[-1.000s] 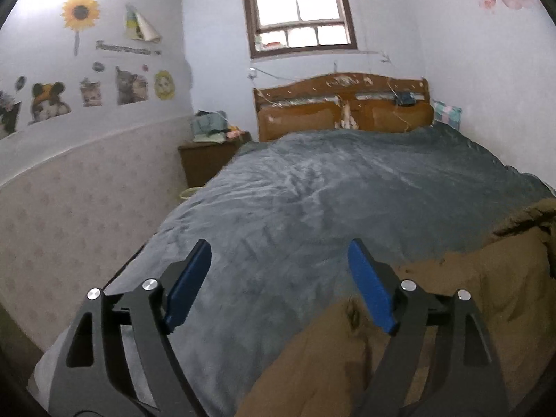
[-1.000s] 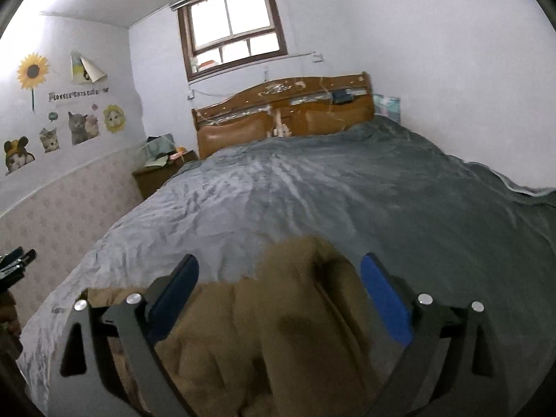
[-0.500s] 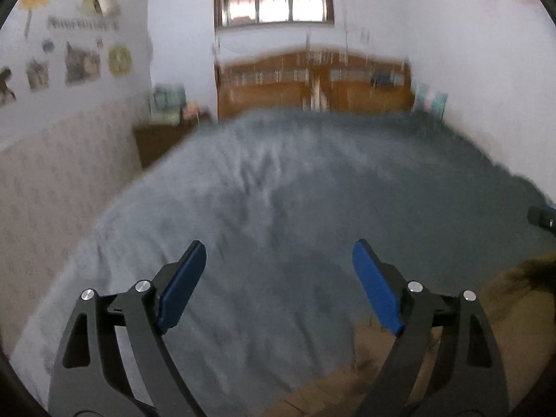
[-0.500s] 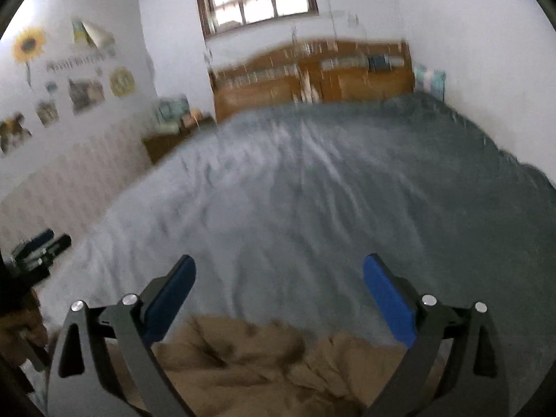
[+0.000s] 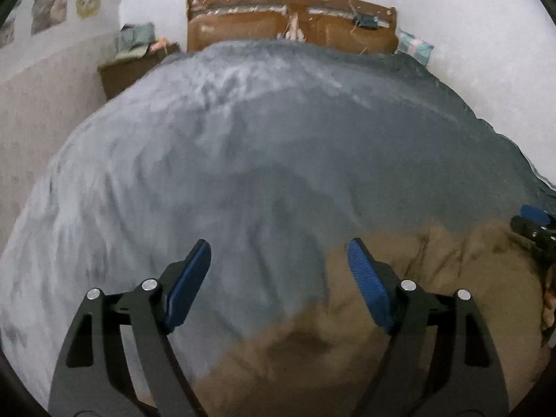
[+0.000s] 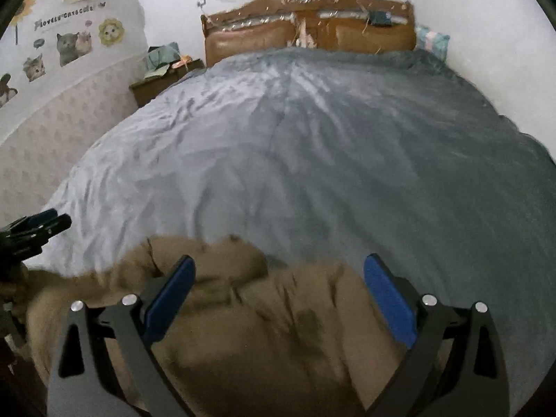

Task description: Fold large clothes

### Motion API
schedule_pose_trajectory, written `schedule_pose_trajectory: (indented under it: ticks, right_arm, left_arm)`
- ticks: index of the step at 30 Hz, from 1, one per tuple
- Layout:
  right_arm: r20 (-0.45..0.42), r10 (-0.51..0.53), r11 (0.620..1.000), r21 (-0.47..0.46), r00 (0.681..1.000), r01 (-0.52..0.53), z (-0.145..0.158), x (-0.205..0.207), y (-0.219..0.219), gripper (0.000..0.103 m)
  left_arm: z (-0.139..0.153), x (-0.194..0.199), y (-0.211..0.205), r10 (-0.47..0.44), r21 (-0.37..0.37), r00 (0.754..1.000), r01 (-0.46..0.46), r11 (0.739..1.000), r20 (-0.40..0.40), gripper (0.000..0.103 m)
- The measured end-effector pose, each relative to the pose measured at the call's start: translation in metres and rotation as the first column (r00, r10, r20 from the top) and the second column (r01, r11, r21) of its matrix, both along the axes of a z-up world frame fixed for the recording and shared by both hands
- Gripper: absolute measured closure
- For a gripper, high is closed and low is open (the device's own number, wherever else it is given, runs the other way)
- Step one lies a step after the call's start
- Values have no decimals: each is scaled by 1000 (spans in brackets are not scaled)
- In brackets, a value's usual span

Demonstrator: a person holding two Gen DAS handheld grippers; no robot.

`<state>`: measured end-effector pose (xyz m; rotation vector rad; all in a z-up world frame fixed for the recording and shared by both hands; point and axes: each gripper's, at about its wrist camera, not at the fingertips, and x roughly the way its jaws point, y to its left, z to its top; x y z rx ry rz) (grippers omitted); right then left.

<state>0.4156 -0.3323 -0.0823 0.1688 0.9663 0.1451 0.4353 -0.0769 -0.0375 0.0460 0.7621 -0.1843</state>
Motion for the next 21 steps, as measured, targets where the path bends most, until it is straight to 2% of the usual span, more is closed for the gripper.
schedule_pose_trajectory:
  ticks: [3, 6, 7, 10, 12, 13, 14, 15, 16, 17, 20, 21]
  right_arm:
    - [-72, 42, 998, 39, 996, -40, -12, 33, 14, 5]
    - [-187, 69, 997, 48, 980, -61, -50, 52, 31, 5]
    - [-211, 78, 996, 53, 974, -68, -58, 52, 35, 5]
    - [-285, 114, 992, 78, 952, -95, -90, 47, 49, 6]
    - [-310, 139, 989, 87, 940, -117, -103, 45, 55, 16]
    - [-315, 137, 990, 84, 939, -116, -108, 43, 56, 29]
    - [-315, 137, 990, 86, 939, -115, -110, 43, 56, 44]
    - [-312, 147, 988, 98, 939, -122, -111, 43, 56, 50]
    - [-304, 160, 985, 104, 939, -134, -111, 42, 57, 63]
    - [-287, 170, 984, 94, 943, -149, -108, 41, 59, 75]
    - [-242, 166, 985, 83, 956, -150, -96, 36, 57, 89]
    - [-205, 156, 987, 72, 966, -145, -87, 34, 56, 91]
  left_arm:
    - [-2, 12, -19, -20, 24, 999, 21, 999, -27, 21]
    - [-32, 32, -33, -37, 55, 991, 45, 997, -130, 22]
    - [-51, 36, -39, -54, 34, 979, 62, 998, -196, 25]
    - [-84, 40, -44, -72, -24, 945, 69, 997, -320, 31]
    - [-102, 43, -49, -74, -27, 927, 69, 997, -369, 38]
    - [-107, 43, -48, -69, -31, 924, 62, 998, -375, 43]
    - [-112, 45, -49, -70, -39, 919, 59, 997, -389, 59]
    - [-116, 52, -57, -79, -44, 914, 67, 997, -399, 69]
    - [-119, 51, -61, -97, -48, 907, 85, 995, -409, 82]
    - [-121, 50, -65, -99, -36, 909, 93, 995, -405, 91]
    - [-114, 53, -65, -94, -49, 918, 82, 995, -386, 99]
    - [-109, 56, -62, -86, -61, 924, 68, 996, -373, 100]
